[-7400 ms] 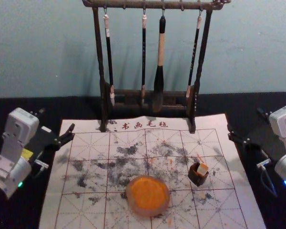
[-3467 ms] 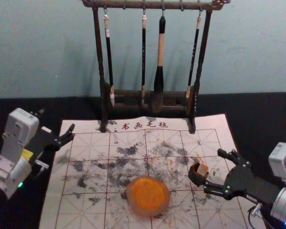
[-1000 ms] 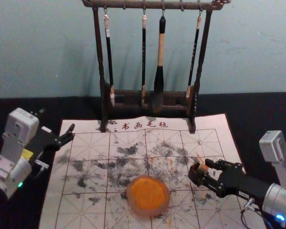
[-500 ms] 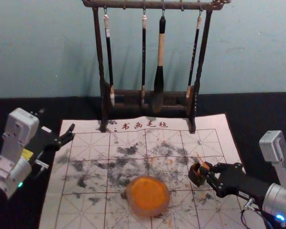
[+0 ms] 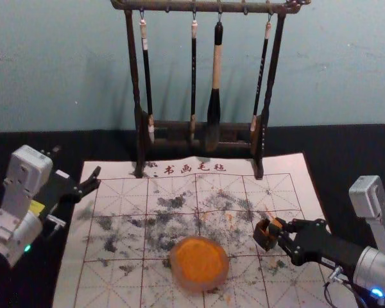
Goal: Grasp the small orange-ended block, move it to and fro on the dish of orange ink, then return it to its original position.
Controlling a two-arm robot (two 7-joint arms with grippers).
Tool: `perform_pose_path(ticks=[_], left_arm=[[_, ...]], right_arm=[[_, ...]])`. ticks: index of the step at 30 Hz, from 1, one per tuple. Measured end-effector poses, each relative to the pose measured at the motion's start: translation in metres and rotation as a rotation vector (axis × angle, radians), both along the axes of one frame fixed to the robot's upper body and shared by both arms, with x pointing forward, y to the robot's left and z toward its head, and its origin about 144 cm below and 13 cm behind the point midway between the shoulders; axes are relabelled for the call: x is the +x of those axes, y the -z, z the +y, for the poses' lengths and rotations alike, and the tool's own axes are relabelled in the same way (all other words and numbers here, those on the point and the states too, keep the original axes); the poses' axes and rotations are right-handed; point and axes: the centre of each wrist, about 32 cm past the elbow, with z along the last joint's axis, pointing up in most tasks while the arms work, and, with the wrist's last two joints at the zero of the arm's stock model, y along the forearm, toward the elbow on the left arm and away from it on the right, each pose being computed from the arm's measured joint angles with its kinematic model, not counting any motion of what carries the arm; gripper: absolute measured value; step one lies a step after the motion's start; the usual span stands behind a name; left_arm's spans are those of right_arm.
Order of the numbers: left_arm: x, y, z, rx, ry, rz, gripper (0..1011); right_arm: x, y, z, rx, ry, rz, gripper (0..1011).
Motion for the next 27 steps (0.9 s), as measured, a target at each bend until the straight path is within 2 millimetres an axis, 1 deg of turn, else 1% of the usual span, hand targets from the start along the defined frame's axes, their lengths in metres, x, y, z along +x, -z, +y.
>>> perform_pose_path(ticks=[27], left_arm=[[0.0000,0.0000,0.0000,0.000,0.000,0.000,1001]], right_arm=[[0.0012,-0.0039,0.0002,0.008,0.010,0.003,92]])
